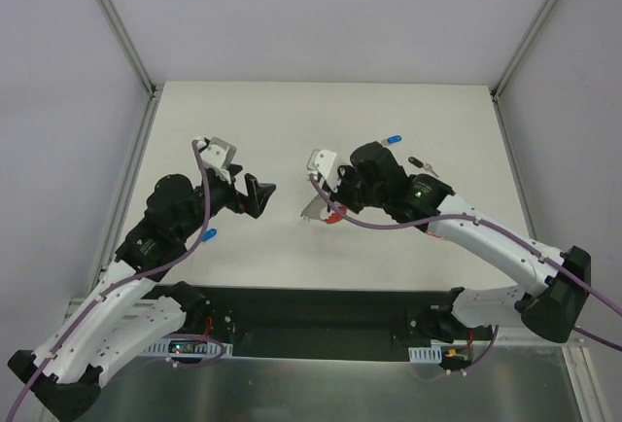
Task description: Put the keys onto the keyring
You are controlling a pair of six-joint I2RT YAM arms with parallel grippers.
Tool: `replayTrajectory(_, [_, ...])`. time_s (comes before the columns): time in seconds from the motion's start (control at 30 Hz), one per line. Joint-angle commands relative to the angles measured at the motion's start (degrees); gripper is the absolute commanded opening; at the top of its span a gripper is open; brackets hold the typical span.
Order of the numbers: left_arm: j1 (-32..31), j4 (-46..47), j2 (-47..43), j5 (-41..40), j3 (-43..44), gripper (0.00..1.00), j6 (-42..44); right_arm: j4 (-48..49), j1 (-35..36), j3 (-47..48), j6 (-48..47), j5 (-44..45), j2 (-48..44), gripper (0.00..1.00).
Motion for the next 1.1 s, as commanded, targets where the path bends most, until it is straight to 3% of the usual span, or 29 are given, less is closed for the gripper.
replayTrajectory(0.0, [0.21, -15.09, -1.61, -15.03, 6.23, 0.99, -4.06, 3.54, -3.57, 6.46, 4.36, -1.59, 4.22, 0.01])
replayTrajectory(0.1, [0.99, -20.56, 0.58, -17.77, 9.14, 0.99, -2.4, 3.19, -6.03, 11.9, 6.3, -1.67, 10.28, 0.01])
replayTrajectory(0.23, [4.5, -20.76, 2.08, -19.1, 5.81, 0.99, -1.25, 2.31, -8.05, 22.08, 6.65, -1.41, 19.33, 0.01])
replayTrajectory(0.43, [11.19, -20.23, 2.79, -18.73, 2.55, 0.99, -0.99, 2.84, -9.11, 29.05, 6.65, -3.77, 28.13, 0.02])
replayTrajectory(0.7, [11.19, -20.14, 0.68, -20.86, 2.02, 0.99, -0.37, 2.05, -7.27, 23.01, 6.04, -17.65, 32.62, 0.01])
replayTrajectory(1.07, [11.37, -20.05, 0.41, -20.06, 1.67, 0.99, -0.28, -2.34, -3.66, 11.04, 5.42, -18.38, 33.85, 0.01])
